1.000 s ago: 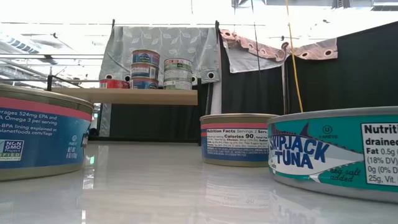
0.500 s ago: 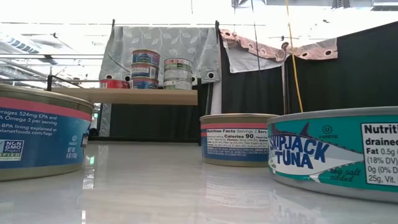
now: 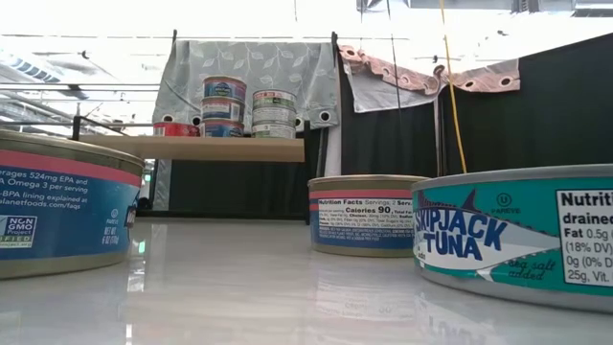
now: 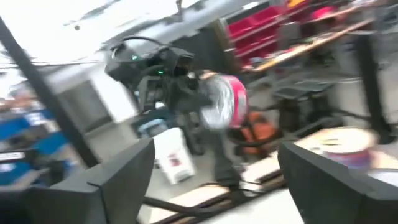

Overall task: Stack canned seafood by type on shelf
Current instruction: Stack the red tuna can on top of the red tuna can on the shelf

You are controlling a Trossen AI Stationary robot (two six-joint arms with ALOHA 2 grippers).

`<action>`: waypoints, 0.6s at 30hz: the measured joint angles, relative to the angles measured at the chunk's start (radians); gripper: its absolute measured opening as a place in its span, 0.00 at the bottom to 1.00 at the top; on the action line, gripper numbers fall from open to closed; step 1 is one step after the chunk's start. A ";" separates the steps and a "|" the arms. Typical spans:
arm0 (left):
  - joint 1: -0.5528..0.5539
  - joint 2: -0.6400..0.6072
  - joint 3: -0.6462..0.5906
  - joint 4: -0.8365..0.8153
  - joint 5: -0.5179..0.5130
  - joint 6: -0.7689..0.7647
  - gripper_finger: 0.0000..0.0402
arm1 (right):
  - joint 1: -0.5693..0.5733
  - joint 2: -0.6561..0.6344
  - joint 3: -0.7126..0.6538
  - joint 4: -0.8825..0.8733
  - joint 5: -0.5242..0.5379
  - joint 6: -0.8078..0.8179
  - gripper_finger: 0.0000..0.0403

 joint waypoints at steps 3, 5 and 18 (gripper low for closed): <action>0.023 -0.104 0.000 -0.263 -0.169 -0.286 0.35 | -0.050 -0.037 0.000 -0.073 0.018 -0.010 0.85; 0.039 -0.162 0.000 -0.413 -0.235 -0.469 0.35 | -0.079 -0.054 0.000 -0.118 0.022 0.000 0.86; 0.173 -0.299 -0.175 -0.056 -0.350 -0.384 0.36 | -0.216 -0.081 -0.001 -0.205 0.023 0.106 0.86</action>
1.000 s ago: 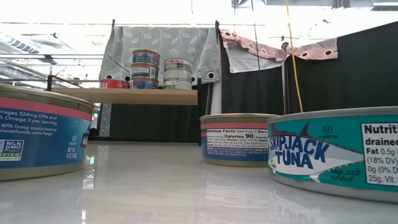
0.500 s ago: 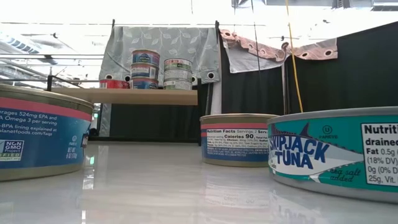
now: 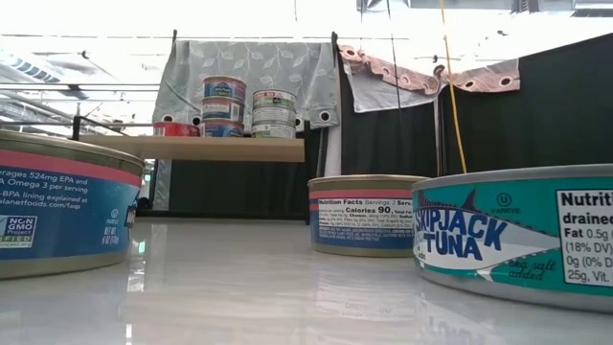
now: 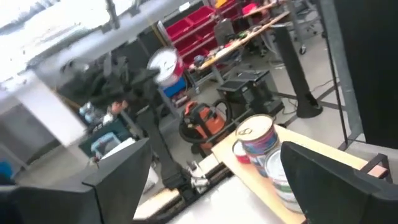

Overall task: Stack canned seafood by type on shelf
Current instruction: Stack the red tuna can on top of the red tuna can on the shelf

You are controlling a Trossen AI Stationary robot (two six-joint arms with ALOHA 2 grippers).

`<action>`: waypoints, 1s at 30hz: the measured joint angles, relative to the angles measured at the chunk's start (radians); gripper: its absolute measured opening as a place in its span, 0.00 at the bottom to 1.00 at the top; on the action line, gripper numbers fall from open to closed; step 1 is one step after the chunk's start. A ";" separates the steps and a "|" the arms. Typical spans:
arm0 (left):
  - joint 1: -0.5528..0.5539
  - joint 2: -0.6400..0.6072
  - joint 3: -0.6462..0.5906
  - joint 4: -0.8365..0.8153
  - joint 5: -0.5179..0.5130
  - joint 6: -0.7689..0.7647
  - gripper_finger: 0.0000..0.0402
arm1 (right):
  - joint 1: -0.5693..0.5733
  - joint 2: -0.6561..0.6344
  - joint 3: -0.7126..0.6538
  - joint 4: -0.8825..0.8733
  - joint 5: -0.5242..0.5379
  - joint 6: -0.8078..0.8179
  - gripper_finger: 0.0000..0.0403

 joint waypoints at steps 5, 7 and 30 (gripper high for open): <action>0.126 0.103 -0.071 0.161 -0.061 -0.064 0.36 | -0.043 0.002 0.000 0.034 0.000 0.027 0.86; 0.190 0.136 -0.085 0.280 -0.068 -0.057 0.36 | -0.057 0.001 0.000 0.037 0.001 0.027 0.86; 1.016 0.184 -0.126 0.555 0.979 0.435 0.36 | -0.093 -0.041 -0.001 -0.087 -0.008 -0.005 0.86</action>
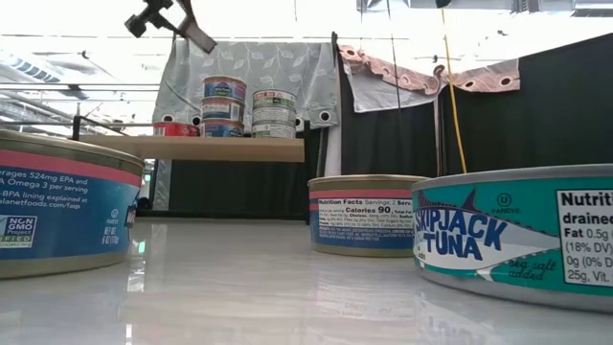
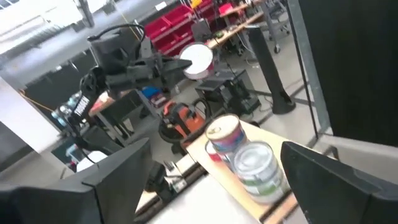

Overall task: Stack canned seafood by type on shelf
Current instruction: Stack the red tuna can on top of the red tuna can on the shelf

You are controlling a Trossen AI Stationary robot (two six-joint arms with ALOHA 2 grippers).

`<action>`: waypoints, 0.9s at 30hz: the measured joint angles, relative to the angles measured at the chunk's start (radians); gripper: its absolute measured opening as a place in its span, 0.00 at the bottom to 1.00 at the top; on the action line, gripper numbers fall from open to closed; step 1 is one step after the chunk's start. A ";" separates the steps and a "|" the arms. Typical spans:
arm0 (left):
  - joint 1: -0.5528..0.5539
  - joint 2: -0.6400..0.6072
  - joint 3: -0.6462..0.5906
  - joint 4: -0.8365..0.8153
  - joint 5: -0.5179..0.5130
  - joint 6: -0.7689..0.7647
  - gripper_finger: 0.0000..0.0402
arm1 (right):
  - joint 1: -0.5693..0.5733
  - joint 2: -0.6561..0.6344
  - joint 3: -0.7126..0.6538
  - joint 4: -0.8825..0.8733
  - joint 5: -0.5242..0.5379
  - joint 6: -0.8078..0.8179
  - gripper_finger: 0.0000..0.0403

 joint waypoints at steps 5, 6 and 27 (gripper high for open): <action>-0.005 -0.068 -0.090 -0.242 0.097 -0.034 0.36 | 0.000 -0.031 0.000 -0.081 -0.001 -0.015 0.86; -0.010 -0.087 -0.112 -0.266 0.097 -0.054 0.36 | 0.000 -0.036 0.000 -0.094 0.000 -0.020 0.86; -0.021 -0.183 -0.420 -0.166 0.186 -0.194 0.37 | -0.083 -0.061 0.000 -0.108 0.002 -0.067 0.86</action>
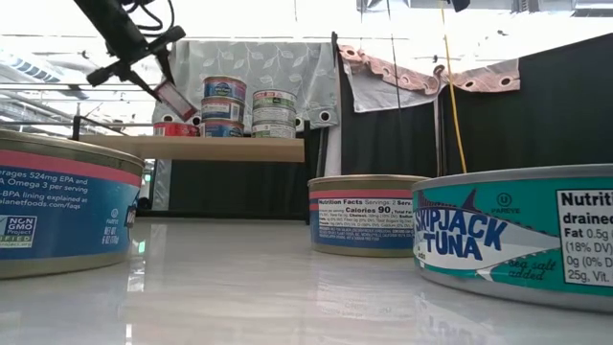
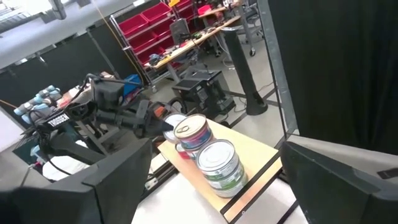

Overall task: Stack canned seafood by type on shelf
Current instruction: Stack the red tuna can on top of the red tuna can on the shelf

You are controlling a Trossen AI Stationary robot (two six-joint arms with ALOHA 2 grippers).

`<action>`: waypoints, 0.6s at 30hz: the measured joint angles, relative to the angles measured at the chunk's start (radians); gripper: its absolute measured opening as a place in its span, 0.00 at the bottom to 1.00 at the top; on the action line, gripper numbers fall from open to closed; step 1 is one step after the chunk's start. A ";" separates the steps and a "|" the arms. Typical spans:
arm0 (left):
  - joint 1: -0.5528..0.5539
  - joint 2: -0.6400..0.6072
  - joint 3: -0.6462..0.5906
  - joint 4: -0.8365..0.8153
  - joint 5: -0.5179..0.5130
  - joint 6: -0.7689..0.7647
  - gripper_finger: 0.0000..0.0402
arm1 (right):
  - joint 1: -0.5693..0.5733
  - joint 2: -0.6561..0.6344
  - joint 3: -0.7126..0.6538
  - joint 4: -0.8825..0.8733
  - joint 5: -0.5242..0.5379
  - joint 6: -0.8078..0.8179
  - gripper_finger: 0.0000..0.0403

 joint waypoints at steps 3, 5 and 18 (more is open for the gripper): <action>-0.001 0.003 -0.020 0.035 0.036 -0.016 0.39 | -0.002 0.000 0.000 0.000 -0.001 0.000 0.86; -0.001 0.014 -0.023 0.031 0.038 -0.023 0.39 | -0.002 0.000 0.000 0.000 -0.001 -0.005 0.86; 0.000 0.070 -0.023 0.029 0.052 0.055 0.55 | -0.003 0.000 0.000 -0.011 -0.003 0.002 0.86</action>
